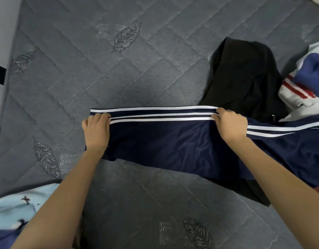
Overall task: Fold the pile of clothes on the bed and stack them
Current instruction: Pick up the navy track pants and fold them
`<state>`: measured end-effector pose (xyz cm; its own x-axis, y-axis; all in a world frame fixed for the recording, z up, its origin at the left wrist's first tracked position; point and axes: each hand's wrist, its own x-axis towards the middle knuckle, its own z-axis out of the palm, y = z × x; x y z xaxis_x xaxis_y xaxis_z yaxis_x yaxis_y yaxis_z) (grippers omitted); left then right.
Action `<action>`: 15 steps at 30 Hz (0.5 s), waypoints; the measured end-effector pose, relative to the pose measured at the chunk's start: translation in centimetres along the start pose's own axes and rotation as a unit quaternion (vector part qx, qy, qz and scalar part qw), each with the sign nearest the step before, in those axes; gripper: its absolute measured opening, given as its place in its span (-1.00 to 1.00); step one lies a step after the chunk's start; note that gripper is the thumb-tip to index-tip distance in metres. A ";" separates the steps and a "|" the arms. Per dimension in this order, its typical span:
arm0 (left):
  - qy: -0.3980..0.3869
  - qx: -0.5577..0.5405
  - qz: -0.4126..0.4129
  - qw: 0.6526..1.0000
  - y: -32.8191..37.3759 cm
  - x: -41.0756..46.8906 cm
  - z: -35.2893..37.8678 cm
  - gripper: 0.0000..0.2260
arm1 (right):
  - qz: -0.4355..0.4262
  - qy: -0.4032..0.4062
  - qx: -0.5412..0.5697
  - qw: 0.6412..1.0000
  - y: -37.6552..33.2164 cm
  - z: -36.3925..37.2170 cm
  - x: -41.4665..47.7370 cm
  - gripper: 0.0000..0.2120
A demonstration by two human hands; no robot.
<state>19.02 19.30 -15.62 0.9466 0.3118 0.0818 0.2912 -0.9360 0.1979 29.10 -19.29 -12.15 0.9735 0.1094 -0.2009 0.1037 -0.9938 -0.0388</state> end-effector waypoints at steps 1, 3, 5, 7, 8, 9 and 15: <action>0.004 -0.002 -0.001 1.000 0.1 0.4 0.2 -0.84 | -0.006 0.021 0.009 1.000 0.0 0.1 0.1 -0.73; 0.018 -0.008 -0.010 1.000 0.4 1.1 0.5 -0.85 | -0.022 0.059 0.028 0.998 0.0 0.4 0.4 -0.77; 0.036 -0.010 -0.023 0.999 0.5 1.6 0.8 -0.85 | -0.035 0.088 0.030 0.995 0.0 0.7 0.6 -0.79; 0.048 -0.017 -0.032 0.998 0.6 2.0 0.9 -0.84 | -0.039 0.104 0.021 0.994 0.1 0.7 0.8 -0.81; 0.053 -0.021 -0.032 0.998 0.7 2.3 0.9 -0.84 | -0.039 0.114 0.015 0.993 0.2 0.7 0.9 -0.82; 0.059 -0.022 -0.027 0.998 0.7 2.6 0.9 -0.83 | -0.038 0.125 0.009 0.991 0.3 0.6 0.9 -0.83; 0.052 -0.061 -0.045 0.996 2.3 3.8 0.5 -0.68 | -0.005 0.117 0.001 0.993 0.6 0.8 0.8 -0.78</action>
<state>23.31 18.24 -15.38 0.8958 0.4156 0.1578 0.3499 -0.8781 0.3264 29.82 -19.74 -13.09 0.9931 0.1123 0.0332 0.1136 -0.9927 -0.0406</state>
